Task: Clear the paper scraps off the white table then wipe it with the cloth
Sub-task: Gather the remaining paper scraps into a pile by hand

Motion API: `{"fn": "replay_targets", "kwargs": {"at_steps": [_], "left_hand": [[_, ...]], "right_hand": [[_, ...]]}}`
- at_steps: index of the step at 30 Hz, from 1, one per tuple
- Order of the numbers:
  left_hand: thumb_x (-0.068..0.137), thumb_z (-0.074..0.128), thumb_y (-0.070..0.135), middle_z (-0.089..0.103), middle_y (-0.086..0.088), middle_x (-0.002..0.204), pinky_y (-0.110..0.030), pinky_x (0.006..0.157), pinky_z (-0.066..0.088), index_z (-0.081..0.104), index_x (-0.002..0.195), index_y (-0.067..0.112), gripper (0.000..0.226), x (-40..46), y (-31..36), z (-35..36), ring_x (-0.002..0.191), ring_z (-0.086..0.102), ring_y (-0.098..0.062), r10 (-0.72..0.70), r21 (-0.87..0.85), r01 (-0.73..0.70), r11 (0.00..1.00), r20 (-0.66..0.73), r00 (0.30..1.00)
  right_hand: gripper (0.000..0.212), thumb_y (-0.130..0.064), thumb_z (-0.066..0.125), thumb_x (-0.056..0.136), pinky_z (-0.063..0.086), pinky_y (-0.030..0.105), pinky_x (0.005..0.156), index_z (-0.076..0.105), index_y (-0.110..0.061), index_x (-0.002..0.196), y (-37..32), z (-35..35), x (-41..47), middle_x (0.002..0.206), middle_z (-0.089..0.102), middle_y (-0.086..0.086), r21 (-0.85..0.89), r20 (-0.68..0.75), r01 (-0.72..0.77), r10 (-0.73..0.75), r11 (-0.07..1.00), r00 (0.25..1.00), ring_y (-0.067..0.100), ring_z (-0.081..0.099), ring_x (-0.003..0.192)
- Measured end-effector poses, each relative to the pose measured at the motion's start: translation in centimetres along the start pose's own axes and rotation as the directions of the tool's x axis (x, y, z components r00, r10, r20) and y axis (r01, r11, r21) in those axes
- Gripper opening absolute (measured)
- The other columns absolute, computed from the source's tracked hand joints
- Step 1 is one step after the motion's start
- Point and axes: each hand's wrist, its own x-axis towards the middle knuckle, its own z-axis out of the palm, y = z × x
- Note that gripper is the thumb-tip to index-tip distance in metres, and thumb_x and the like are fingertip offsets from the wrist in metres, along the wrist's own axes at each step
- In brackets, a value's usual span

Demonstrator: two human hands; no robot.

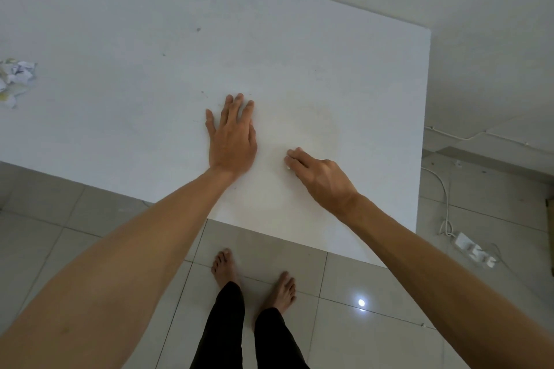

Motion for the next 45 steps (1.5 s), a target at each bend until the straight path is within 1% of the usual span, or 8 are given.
{"fn": "replay_targets", "kwargs": {"at_steps": [5,10,14,17,20,27,40,45], "left_hand": [[0.103,0.030,0.022,0.025,-0.003,0.164,-0.059,0.122,0.005,0.035,0.152,0.019,0.049,0.0,-0.1,0.0,0.154,0.012,-0.020,0.005,0.016,-0.005,1.000,0.007,1.000],[0.104,0.029,0.022,0.027,-0.004,0.163,-0.060,0.121,0.007,0.036,0.151,0.019,0.047,0.0,-0.1,-0.1,0.154,0.014,-0.021,0.015,0.012,-0.015,1.000,-0.001,1.000],[0.105,0.029,0.022,0.028,-0.005,0.163,-0.060,0.121,0.007,0.038,0.150,0.018,0.047,0.1,0.0,-0.1,0.153,0.016,-0.023,0.011,0.014,-0.011,1.000,0.002,1.000],[0.105,0.031,0.021,0.026,-0.007,0.163,-0.061,0.121,0.007,0.037,0.151,0.016,0.046,0.2,0.2,-0.4,0.154,0.015,-0.025,0.012,0.008,-0.012,1.000,0.031,0.999],[0.105,0.033,0.020,0.025,-0.007,0.164,-0.061,0.121,0.010,0.037,0.151,0.015,0.046,0.3,0.3,-0.9,0.154,0.015,-0.024,0.002,0.006,-0.002,1.000,0.060,0.998],[0.106,0.032,0.022,0.022,-0.005,0.165,-0.059,0.121,0.009,0.032,0.154,0.016,0.048,0.1,0.6,-0.7,0.154,0.012,-0.023,-0.019,0.034,0.017,0.999,0.074,0.997],[0.106,0.029,0.023,0.020,-0.006,0.166,-0.060,0.122,0.008,0.029,0.155,0.015,0.050,-0.1,0.6,-0.5,0.155,0.010,-0.024,-0.012,0.063,0.007,0.998,0.075,0.997],[0.104,0.034,0.020,0.023,-0.006,0.164,-0.060,0.120,0.011,0.036,0.151,0.015,0.047,0.3,1.0,-1.2,0.154,0.013,-0.023,-0.037,0.026,0.035,0.999,0.098,0.994]], "right_hand": [[0.020,0.004,0.069,0.083,0.060,0.037,0.065,0.076,-0.002,0.102,1.4,-1.6,2.7,0.100,0.076,0.013,0.208,-0.052,-0.302,0.319,0.930,0.946,0.029,0.072,0.070],[0.007,-0.023,0.079,0.087,0.055,0.025,0.077,0.083,-0.017,0.089,4.0,-4.6,4.7,0.078,0.077,0.003,0.701,0.173,-0.661,0.835,0.269,0.523,0.002,0.063,0.067],[0.012,-0.024,0.081,0.086,0.057,0.043,0.093,0.082,-0.013,0.087,5.0,-5.6,4.2,0.075,0.073,0.008,0.786,0.367,-0.618,0.822,-0.024,0.436,0.019,0.064,0.074],[0.009,-0.024,0.080,0.087,0.058,0.027,0.078,0.082,-0.016,0.087,5.4,-5.7,3.9,0.077,0.076,0.005,0.727,0.279,-0.677,0.853,0.113,0.442,0.009,0.063,0.068],[0.005,-0.015,0.077,0.087,0.048,0.014,0.065,0.082,-0.015,0.087,4.6,-5.7,3.9,0.073,0.074,-0.003,0.567,0.128,-0.686,0.774,0.456,0.621,0.002,0.063,0.063],[0.011,0.000,0.062,0.094,0.060,0.043,0.069,0.073,0.001,0.091,2.2,-2.5,3.9,0.087,0.073,0.015,0.165,0.150,-0.467,0.446,0.869,0.883,0.036,0.071,0.074],[0.034,0.022,0.050,0.033,0.016,0.019,0.040,0.050,-0.007,0.050,0.7,-2.7,5.0,0.049,0.042,0.005,-0.255,0.100,-0.095,0.124,0.962,0.987,0.016,0.017,0.045],[0.009,0.004,0.070,0.080,0.048,0.031,0.060,0.073,-0.004,0.083,3.5,-4.0,6.4,0.077,0.070,0.008,0.230,0.204,-0.594,0.559,0.771,0.804,0.023,0.059,0.064]]}}
